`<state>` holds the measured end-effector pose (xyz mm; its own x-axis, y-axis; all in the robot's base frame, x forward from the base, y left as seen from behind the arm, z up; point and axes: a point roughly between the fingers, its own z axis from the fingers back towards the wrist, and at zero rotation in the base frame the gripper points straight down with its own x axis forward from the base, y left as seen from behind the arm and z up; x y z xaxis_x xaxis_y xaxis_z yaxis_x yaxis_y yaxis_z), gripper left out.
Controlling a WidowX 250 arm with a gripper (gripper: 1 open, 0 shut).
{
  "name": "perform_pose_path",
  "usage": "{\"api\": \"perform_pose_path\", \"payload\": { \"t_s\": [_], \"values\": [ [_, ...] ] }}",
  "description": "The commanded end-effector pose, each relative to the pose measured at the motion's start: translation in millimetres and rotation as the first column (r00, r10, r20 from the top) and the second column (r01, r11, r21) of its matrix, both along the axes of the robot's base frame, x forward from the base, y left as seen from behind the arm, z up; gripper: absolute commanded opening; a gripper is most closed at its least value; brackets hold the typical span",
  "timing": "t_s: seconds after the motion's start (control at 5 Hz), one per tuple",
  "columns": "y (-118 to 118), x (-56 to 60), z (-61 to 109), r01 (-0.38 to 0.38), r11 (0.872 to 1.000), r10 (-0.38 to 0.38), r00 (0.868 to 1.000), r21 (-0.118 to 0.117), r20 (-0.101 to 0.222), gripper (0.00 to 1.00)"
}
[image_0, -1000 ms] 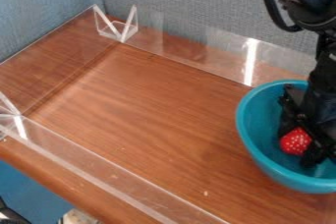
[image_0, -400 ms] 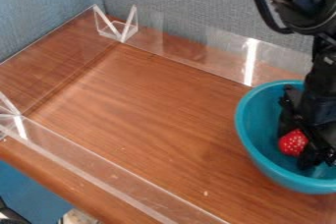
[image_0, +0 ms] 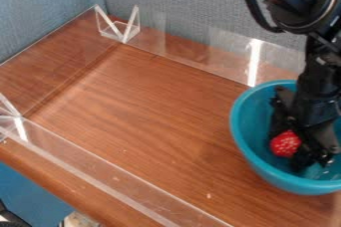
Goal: Remove the strawberry from inside the blue bowl and put it on the table
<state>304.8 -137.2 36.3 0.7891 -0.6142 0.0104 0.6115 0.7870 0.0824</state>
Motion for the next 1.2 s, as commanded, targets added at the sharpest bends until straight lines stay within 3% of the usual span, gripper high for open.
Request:
{"api": "perform_pose_path", "payload": {
  "t_s": [0.0,0.6,1.0],
  "values": [
    [5,0.2,32.8,-0.063,0.998,0.064,0.996,-0.023,0.068,0.00],
    [9,-11.2,63.0,-0.170,0.985,0.171,0.981,-0.015,0.091,0.00],
    [17,-13.5,71.8,-0.228,0.974,0.228,0.967,-0.007,0.111,0.00]
  ]
}}
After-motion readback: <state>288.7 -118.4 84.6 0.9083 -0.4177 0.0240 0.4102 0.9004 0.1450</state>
